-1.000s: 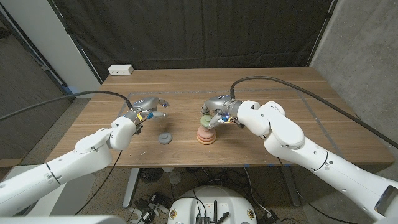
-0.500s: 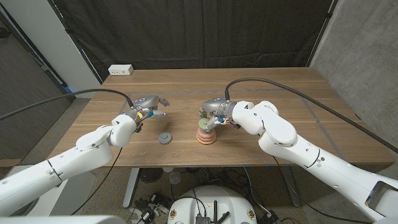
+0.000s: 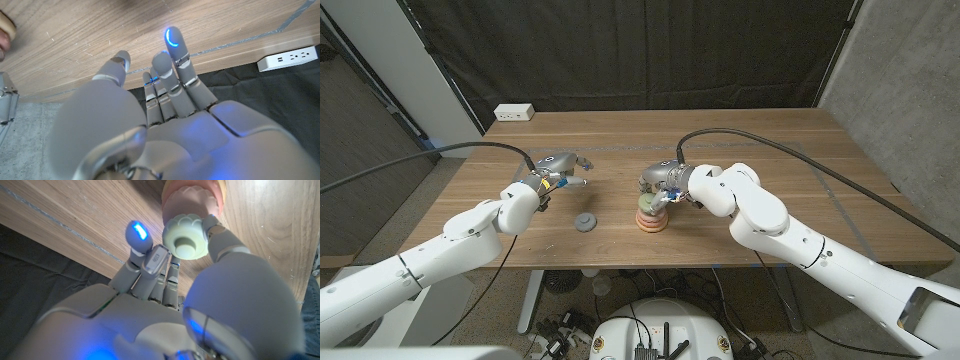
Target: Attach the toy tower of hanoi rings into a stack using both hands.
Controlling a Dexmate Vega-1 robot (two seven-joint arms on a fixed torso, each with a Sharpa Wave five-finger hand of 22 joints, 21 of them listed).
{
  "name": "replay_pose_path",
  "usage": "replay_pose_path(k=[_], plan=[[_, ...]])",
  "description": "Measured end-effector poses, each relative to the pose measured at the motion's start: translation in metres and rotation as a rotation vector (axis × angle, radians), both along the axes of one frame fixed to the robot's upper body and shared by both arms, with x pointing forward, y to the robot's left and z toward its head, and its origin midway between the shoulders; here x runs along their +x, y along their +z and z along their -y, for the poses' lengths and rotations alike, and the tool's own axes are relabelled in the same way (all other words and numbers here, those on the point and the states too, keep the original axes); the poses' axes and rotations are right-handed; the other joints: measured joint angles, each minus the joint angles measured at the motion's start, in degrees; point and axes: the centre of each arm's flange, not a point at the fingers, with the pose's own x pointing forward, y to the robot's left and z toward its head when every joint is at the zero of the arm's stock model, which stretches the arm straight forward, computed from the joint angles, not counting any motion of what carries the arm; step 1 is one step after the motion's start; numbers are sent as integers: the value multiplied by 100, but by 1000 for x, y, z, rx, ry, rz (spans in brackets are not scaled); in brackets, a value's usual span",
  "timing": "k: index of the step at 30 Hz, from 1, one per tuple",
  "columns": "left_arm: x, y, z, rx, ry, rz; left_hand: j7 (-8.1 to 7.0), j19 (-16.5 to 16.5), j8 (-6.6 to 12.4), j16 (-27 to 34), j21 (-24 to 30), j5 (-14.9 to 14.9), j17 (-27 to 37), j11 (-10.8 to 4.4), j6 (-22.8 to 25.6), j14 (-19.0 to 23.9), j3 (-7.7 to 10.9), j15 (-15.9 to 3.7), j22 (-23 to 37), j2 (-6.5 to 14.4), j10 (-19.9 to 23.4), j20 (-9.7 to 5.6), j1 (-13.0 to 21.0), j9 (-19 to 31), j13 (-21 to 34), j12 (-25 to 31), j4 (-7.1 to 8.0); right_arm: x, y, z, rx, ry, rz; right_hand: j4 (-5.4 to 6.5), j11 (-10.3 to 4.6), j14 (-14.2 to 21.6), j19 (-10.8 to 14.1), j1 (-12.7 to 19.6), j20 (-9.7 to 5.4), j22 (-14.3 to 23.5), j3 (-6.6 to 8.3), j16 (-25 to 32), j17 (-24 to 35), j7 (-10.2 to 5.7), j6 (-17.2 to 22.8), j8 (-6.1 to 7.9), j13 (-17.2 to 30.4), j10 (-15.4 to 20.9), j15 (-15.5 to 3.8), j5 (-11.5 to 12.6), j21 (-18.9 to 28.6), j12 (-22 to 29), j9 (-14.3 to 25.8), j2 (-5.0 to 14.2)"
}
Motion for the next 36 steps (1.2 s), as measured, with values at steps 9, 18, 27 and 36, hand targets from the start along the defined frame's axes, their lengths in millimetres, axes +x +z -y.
replay_pose_path(k=[9, 18, 27, 36], plan=[[0, -1, -1, -3, 1, 0, 23, 0, 0, 2, 0, 0, 10, 26, 23, 0, 41, 0, 0, 0, 32, 0, 0, 0, 0, 0, 8, 3, -6, -2, -16, -6, -7, 0, 8, 0, 0, 0, 0, -52, 0, 0, 0, 15, 15, 0, 0, 8, 0, 44, -44, -2, 0, 0], [0, -3, -1, -7, 3, -2, 21, 0, 0, 9, 0, 0, 3, 26, 21, 0, 48, 0, 1, 0, 32, 0, 0, 29, 27, 0, 1, 4, -12, -3, -33, -13, -2, 0, 8, 0, 0, 0, 0, -52, 0, 0, 0, 15, 15, 0, 6, 8, 0, 44, -44, -19, 0, 0], [0, -4, 0, -16, 0, 1, -6, 0, 0, 8, 0, 0, 23, 17, 48, 0, 48, 0, 1, 0, 41, 0, 0, 28, 26, 0, 1, 5, -16, -3, -54, -36, 24, 0, 8, 0, 0, 0, 0, -70, 0, 0, 0, 13, 12, 0, 6, 8, 0, 88, -44, -47, 0, 0], [2, -5, 2, -21, -3, -2, -8, 0, 0, 6, 0, 0, 23, 17, 49, 0, 48, 0, 1, 0, 41, 0, 0, 28, 26, 0, 1, 7, -18, 0, -60, -54, 27, 60, -211, -80, -103, -1, 19, -392, -60, -44, 0, -112, -116, 0, 515, -178, 5, 88, -234, -240, 1, 0]])
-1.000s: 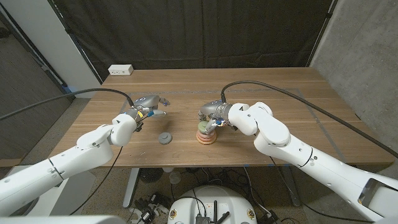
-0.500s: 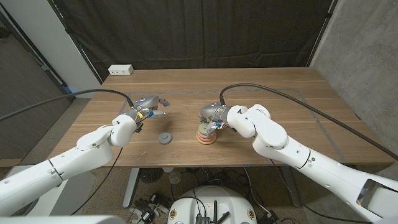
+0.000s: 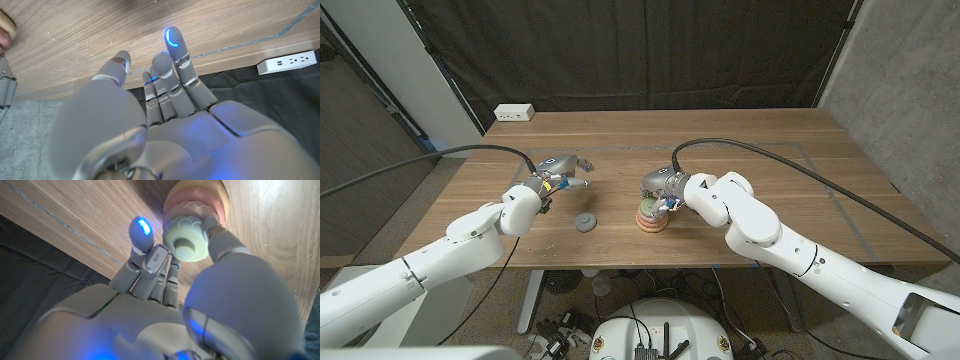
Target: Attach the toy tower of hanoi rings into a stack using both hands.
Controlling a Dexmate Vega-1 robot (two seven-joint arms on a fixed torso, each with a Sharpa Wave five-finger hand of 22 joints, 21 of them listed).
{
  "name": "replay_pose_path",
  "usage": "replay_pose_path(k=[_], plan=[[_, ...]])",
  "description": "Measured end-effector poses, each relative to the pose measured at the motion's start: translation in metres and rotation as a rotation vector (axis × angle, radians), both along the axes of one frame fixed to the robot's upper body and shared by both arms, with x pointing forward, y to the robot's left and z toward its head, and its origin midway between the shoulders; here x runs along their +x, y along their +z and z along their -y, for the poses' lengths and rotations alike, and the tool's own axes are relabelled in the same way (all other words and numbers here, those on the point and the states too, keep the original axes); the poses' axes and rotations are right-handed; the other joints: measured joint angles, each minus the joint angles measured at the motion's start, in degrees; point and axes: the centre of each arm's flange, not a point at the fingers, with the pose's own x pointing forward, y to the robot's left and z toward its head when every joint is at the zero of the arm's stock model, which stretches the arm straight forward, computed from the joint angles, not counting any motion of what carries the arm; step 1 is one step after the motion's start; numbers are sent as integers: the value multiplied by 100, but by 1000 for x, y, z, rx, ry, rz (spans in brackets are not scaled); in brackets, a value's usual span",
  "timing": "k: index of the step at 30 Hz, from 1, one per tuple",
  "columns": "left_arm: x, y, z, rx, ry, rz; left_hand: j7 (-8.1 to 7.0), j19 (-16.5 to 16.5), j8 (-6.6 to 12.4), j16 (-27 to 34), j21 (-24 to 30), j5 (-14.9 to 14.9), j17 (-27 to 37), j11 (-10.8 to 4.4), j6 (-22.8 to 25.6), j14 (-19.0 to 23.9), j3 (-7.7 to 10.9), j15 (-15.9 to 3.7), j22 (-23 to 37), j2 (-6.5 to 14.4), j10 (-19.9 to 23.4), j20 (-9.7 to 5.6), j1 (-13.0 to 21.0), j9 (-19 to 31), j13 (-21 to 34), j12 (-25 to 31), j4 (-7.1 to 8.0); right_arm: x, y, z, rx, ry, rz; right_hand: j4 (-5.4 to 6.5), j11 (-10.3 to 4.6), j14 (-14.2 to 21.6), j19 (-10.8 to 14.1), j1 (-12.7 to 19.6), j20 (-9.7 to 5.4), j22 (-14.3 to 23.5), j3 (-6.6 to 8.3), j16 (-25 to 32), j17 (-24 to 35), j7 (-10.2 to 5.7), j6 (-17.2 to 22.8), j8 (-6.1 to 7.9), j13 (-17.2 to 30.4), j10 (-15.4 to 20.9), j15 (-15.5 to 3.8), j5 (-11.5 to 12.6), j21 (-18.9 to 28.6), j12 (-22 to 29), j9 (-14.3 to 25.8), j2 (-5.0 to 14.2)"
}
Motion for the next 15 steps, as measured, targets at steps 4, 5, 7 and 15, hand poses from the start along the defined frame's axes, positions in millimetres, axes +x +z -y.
replay_pose_path(k=[4, 5, 7, 15], plan=[[1, 0, 0, -2, 0, -1, 0, 0, 0, 0, 0, 0, -13, 0, 0, 0, 16, 0, 0, 0, 0, 0, 0, 0, -11, 0, -16, 0, 0, 1, -5, -2, 3, 19, -268, -100, 0, -1, 0, -145, -19, 0, 0, -136, -135, 0, 0, -137, 1, 0, -63, -20, 48, 1], [1, 0, 0, -2, 0, -1, 0, 0, 0, 0, 0, 0, -9, 0, 0, 0, 17, 0, 0, 0, 0, 0, 0, 0, -15, 0, -14, 0, 0, 2, -4, -3, 3, 19, -307, -106, 0, -9, 0, -177, -19, 0, 0, -172, -171, -1, -17, -176, -5, 0, -79, -23, 81, 9], [1, 0, 0, -3, 0, -1, 0, 0, 0, 0, 0, 0, 1, 0, 0, 0, 40, 0, 0, 0, 0, 0, 0, 0, -9, 0, 9, 0, 0, 2, -6, -3, 4, 19, -408, -183, 0, -38, 0, -246, -19, 0, 0, -259, -258, -84, -76, -277, 12, 0, -121, -23, 136, 39], [2, -1, 1, -3, 0, -2, 21, 0, 0, 0, 0, 0, 3, 1, 21, 0, 39, 0, 0, 0, -1, 0, 0, 0, 0, 0, 8, 0, 1, 5, -24, -9, 11, 46, -759, -462, -41, -200, 41, -357, -38, -63, 0, -354, -729, -351, -206, -625, 146, -134, -166, -24, 216, -126]])
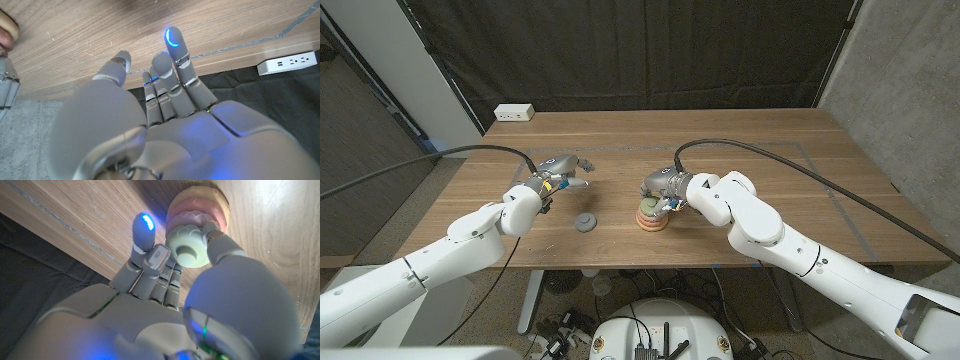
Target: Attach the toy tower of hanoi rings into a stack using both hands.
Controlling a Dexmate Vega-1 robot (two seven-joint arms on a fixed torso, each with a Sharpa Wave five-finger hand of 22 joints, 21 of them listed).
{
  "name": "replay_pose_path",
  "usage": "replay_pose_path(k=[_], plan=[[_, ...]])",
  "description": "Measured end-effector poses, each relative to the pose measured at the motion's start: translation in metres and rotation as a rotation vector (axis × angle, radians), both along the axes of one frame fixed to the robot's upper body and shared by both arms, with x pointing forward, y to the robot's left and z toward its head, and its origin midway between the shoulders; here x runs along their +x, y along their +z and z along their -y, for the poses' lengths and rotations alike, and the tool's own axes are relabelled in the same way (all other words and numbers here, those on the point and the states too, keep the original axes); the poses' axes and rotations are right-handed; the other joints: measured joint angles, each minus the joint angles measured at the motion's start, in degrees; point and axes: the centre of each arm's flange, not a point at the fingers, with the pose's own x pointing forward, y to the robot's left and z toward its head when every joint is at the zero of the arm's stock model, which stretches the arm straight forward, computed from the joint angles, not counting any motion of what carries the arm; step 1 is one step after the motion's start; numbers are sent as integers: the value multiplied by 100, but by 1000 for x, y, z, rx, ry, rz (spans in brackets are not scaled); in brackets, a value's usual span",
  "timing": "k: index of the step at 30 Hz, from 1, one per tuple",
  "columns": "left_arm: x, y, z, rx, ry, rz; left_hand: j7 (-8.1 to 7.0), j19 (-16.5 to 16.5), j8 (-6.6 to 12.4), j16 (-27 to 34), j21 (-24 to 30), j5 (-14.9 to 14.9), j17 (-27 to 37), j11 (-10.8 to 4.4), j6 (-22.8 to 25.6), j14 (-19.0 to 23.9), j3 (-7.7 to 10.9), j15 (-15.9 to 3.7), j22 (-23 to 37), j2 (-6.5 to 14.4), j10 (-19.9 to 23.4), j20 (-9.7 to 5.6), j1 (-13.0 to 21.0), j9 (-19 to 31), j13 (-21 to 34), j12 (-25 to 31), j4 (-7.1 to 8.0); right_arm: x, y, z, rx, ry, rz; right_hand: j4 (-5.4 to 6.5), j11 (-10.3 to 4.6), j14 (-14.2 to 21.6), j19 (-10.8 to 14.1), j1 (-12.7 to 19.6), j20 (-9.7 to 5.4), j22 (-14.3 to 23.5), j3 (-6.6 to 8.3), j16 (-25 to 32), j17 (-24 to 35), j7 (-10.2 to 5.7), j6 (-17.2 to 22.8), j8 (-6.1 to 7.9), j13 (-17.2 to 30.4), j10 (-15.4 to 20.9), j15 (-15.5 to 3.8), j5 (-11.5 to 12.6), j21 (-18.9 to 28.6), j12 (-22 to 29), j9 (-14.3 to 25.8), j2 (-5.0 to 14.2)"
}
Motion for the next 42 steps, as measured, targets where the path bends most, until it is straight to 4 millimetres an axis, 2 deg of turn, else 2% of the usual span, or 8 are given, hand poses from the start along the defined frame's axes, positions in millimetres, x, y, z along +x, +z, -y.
replay_pose_path(k=[2, 7, 14, 20, 24, 31, 39, 42], plan=[[0, 0, 0, 0, 0, 0, -5, 0, 0, 0, 0, 0, 1, 0, 4, 0, 0, 0, 0, 0, 0, 0, 0, 0, 0, 0, 0, 0, 0, 1, -9, -7, 0, -1, -45, -46, -54, -68, 12, -19, -8, -27, 0, 28, -132, -68, -27, -59, 45, -30, -24, 0, -12, -70], [0, 0, 0, 0, 0, 1, -27, 0, 0, 0, 0, 0, 1, -10, 26, 0, 0, 0, 0, 0, 55, 0, 0, 0, 0, 0, 0, 0, 0, 2, -30, -23, -2, 20, 102, -215, -122, -127, 59, -46, -26, -47, 0, 119, -408, -220, -89, -402, 107, -124, -44, 20, -29, -221], [1, 1, 0, 2, -3, 3, -27, 0, 0, 0, 0, 0, 1, -14, 26, 0, 0, 0, 0, 0, 68, 0, 0, -1, 27, 0, 0, 0, 2, 4, -52, -47, 2, 60, 191, -339, -164, -277, 81, -46, -114, -111, -13, 36, -654, -376, -178, -636, 168, -265, -74, 25, -67, -412], [3, 2, 0, 2, -7, 4, -27, 0, 0, 0, 0, 0, 1, -10, 26, 0, 16, 0, 0, 0, 71, 0, 0, -1, 27, 0, -16, -3, 7, 5, -55, -52, 18, 65, 240, -427, -195, -354, 112, -45, -119, -111, -13, -1, -691, -420, -221, -853, 193, -351, -89, 25, -92, -399], [4, 2, 0, 2, -7, 3, -27, 0, 0, 0, 0, 0, 3, -10, 26, 0, 16, 0, 0, 0, 71, 0, 0, -1, 27, 0, -16, -5, 9, 6, -56, -53, 28, 42, 180, -487, -250, -413, 123, -45, -142, -111, -13, -89, -685, -420, -267, -913, 215, -404, -110, 25, -92, -412], [5, 2, -1, 0, -7, 2, -27, 0, 0, 0, 0, 0, 3, -10, 26, 0, 15, 0, 0, 0, 71, 0, 0, 27, 54, 0, -16, -8, 12, 9, -49, -58, 42, 42, 179, -526, -257, -438, 131, -55, -142, -111, -13, -207, -567, -369, -314, -910, 236, -449, -110, 25, -76, -386], [3, 5, -2, -1, -4, 10, -27, 0, 0, 0, 0, 0, 1, -10, 26, 0, 15, 0, 0, 0, 71, 0, 0, 27, 80, 0, -16, -12, 16, 17, -21, -63, 66, 42, 80, -557, -257, -479, 132, -56, -142, -110, -12, -287, -362, -265, -391, -637, 266, -449, -110, 113, -30, -342], [1, 7, -3, 0, 0, 14, -27, 0, 0, 0, 0, 0, 1, -21, 26, 0, 15, 0, 0, 0, 59, 0, 0, 27, 80, 0, -16, -13, 17, 22, -5, -71, 73, 17, 21, -557, -256, -396, 132, -56, -117, -78, -12, -292, -253, -214, -419, -546, 266, -449, -110, 153, -23, -260]])
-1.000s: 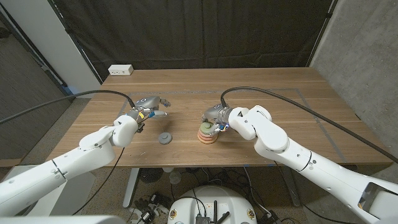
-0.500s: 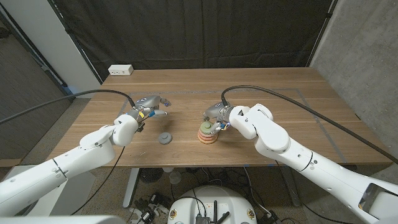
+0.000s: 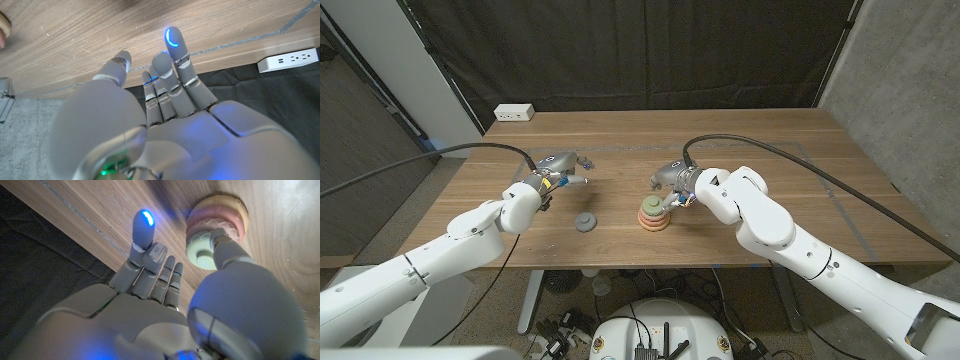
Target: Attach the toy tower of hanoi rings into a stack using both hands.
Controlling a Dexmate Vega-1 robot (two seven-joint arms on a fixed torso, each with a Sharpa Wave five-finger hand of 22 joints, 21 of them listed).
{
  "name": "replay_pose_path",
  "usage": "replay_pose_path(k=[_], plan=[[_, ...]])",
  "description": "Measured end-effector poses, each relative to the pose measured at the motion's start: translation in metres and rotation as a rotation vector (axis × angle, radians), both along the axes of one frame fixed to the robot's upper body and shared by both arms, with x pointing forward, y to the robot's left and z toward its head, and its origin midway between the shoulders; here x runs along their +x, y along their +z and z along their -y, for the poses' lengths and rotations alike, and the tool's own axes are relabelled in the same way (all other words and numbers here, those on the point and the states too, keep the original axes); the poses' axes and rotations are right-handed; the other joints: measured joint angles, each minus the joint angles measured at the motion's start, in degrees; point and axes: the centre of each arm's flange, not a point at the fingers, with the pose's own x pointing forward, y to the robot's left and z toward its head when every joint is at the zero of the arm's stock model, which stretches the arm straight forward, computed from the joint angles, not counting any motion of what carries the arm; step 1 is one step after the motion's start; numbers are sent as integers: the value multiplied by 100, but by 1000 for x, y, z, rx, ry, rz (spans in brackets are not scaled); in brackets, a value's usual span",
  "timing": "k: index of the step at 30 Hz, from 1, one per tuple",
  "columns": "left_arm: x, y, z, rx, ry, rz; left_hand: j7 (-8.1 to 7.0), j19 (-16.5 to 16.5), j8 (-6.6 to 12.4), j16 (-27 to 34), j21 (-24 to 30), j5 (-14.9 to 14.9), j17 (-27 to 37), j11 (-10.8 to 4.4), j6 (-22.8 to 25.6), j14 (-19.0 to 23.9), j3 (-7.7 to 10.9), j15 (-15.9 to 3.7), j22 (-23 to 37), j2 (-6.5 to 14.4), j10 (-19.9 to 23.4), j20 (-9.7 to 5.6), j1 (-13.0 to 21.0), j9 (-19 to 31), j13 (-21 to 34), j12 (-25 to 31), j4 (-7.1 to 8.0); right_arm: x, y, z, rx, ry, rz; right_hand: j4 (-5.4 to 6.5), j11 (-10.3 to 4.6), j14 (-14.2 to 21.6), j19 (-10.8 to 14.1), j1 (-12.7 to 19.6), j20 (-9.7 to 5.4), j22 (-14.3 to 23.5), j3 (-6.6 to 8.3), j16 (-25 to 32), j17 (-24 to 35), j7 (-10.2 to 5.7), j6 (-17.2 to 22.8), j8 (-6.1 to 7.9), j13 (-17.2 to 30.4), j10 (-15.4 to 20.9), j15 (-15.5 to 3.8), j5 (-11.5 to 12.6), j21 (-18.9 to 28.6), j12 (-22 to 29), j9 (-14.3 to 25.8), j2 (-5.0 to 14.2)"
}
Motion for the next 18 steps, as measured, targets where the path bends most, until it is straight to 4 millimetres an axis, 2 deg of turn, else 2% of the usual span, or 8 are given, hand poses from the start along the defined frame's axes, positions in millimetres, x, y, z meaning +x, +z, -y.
replay_pose_path(k=[8, 13, 18], plan=[[-6, 6, -1, 6, 11, 15, -21, 0, -44, 0, 0, 0, -41, -8, -22, 0, 0, 0, 0, -17, -8, 0, -17, 0, 27, 0, 0, -2, 1, 18, 60, -30, 28, -31, -40, 77, 20, 143, -18, 27, 78, 71, 0, 2, 139, 61, -53, 240, -27, 28, 43, 45, 27, 143], [-8, 9, 0, 7, 14, 19, -21, 0, -44, 0, 0, 0, -43, -8, -21, 0, 0, 0, 0, -24, -8, 0, -24, -1, 26, 0, 0, -1, 2, 29, 107, -41, 59, -64, -107, 141, 56, 211, -31, 27, 156, 124, 0, -64, 332, 167, -97, 374, -72, 40, 72, 48, 50, 211], [-8, 12, -1, 2, 21, 23, -21, 0, -44, 0, 0, 0, -61, 4, -21, 0, 0, 0, 0, -24, -21, 0, -24, -1, 26, 0, 0, -1, 3, 38, 154, -46, 80, -42, -117, 180, 65, 270, -40, 27, 178, 130, 0, -47, 352, 199, -106, 425, -90, 69, 94, 48, 53, 265]])
